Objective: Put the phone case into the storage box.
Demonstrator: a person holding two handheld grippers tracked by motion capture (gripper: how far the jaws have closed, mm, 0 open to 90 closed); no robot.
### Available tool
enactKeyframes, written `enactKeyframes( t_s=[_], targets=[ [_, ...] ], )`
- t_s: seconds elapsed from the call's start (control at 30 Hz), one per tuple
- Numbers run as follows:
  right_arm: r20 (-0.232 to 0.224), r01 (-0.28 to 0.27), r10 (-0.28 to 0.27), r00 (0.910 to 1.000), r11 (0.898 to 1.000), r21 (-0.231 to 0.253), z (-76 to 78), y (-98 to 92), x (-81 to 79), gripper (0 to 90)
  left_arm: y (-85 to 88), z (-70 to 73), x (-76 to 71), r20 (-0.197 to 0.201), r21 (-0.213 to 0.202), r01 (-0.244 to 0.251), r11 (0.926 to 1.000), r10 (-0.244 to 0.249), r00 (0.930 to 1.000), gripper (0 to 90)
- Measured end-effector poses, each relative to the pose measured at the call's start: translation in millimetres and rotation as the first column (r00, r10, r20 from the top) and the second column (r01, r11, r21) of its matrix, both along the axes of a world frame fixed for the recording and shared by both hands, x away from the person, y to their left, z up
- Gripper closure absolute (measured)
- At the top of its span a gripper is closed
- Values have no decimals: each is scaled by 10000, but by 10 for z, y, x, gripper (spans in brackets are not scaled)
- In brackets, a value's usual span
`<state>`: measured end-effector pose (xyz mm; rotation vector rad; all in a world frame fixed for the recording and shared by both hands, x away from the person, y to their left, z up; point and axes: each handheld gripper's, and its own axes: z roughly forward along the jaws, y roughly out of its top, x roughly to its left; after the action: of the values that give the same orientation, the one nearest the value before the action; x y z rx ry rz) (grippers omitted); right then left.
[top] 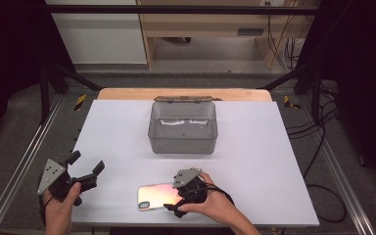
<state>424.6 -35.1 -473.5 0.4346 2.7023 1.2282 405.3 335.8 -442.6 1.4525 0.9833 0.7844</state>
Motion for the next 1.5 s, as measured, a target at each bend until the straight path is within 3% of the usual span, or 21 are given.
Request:
enactKeyframes(
  t_s=[0.07,0.2,0.4,0.6,0.8,1.03,1.23,1.4,1.5],
  targets=[
    [46,-207,209,9998,9992,-355,-51,37,15,70,5,0,-2,2,-40,-27,10000,27,10000,33],
    [238,-428,441,9987,9977,-528,-87,61,35,67,13,-2,-4,-23,-83,-50,10000,50,10000,33],
    [40,-726,732,9973,9939,-831,-133,91,93,51,18,-8,-2,-51,-160,-79,9998,78,10000,32],
    [-304,-888,870,9957,9939,-656,-155,83,139,50,22,-14,1,-107,-168,-68,9998,66,9999,33],
    [-476,-1009,955,9943,9867,-1277,-80,74,115,121,23,-17,0,-121,-228,-93,9997,91,9999,33],
    [-447,-611,553,9975,9881,-1409,-52,53,45,172,21,-16,3,-114,-208,-114,9997,112,9999,35],
    [-419,381,-416,9983,9960,-803,-68,-38,21,175,25,-3,-9,-86,-242,-157,9996,155,9998,36],
    [-520,1214,-1222,9911,9924,-190,-27,-159,26,176,-5,20,-31,-129,-294,-80,9995,76,9999,36],
    [-459,1958,-1943,9799,9802,299,27,-222,6,175,-90,84,-81,-109,-272,90,9996,-93,9999,35]
  ],
)
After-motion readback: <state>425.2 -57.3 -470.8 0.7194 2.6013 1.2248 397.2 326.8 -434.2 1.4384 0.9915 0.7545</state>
